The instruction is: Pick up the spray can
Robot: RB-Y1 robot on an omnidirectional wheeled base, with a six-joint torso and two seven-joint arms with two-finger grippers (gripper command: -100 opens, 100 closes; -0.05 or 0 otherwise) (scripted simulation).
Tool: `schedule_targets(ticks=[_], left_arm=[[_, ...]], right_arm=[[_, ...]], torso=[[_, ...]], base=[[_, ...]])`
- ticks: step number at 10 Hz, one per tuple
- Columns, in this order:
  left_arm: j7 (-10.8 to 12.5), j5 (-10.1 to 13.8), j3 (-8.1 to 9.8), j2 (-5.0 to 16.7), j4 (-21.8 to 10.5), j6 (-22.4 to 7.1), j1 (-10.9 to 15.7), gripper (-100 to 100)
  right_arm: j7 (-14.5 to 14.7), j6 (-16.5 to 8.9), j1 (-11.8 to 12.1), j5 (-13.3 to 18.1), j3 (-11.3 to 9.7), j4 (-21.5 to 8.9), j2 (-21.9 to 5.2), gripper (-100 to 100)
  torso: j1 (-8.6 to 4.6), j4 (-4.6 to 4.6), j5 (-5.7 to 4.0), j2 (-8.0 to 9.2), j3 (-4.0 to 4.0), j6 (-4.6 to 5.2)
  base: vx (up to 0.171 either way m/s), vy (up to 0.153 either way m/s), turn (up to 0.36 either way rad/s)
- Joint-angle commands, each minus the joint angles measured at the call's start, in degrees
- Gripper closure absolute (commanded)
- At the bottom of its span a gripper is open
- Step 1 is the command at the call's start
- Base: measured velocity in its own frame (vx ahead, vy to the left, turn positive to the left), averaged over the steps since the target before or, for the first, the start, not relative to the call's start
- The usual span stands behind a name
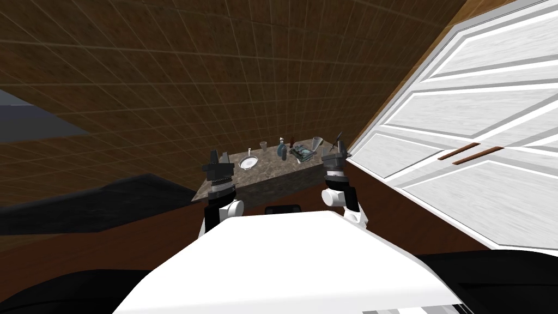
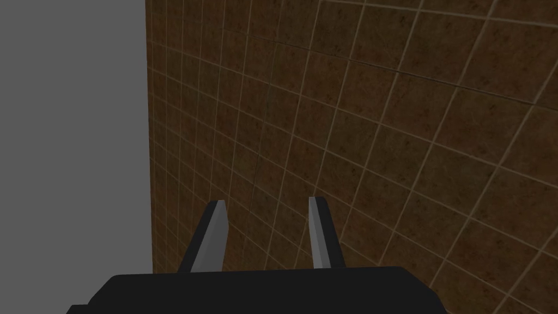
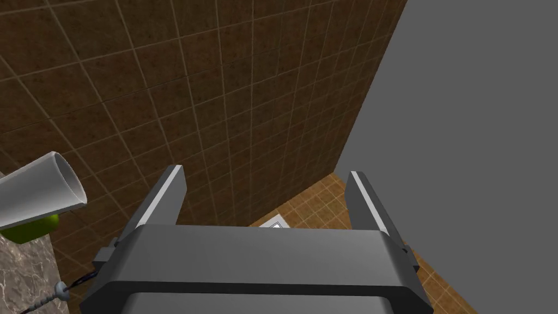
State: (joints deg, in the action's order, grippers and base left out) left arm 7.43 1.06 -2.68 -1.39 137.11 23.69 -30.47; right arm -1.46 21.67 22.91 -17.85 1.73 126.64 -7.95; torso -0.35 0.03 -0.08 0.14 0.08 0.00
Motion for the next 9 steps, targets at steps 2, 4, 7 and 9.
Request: schedule_targets(ticks=[2, 4, 7, 9], left_arm=[[0.0, 0.0, 0.0, 0.0, 0.0, 0.0, 0.0, 0], [0.0, 0.0, 0.0, 0.0, 0.0, 0.0, 0.0, 0], [0.0, 0.0, 0.0, 0.0, 0.0, 0.0, 0.0, 0], [0.0, 0.0, 0.0, 0.0, 0.0, 0.0, 0.0, 0]], right_arm=[[-3.74, -3.18, -2.53, -3.73, -0.77, -2.43, 0.0, -100], [-6.89, -5.66, -4.71, -6.88, -1.12, -4.62, -0.06, -100], [-11.79, -9.43, -8.14, -11.76, -1.84, -8.59, 0.04, -100], [-13.88, -10.66, -9.3, -13.41, -2.12, -10.13, 0.12, -100]], torso=[[0.04, 0.0, 0.01, -0.01, 0.0, 0.0], [-0.01, -0.01, 0.0, -0.06, -0.03, 0.0], [0.0, 0.0, 0.0, 0.0, 0.0, 0.0], [0.11, -0.01, 0.02, -0.02, -0.01, 0.0]], base=[[-0.032, -0.08, -0.002], [-0.036, -0.098, 0.006], [-0.047, -0.087, 0.019], [-0.029, -0.046, 0.026]])
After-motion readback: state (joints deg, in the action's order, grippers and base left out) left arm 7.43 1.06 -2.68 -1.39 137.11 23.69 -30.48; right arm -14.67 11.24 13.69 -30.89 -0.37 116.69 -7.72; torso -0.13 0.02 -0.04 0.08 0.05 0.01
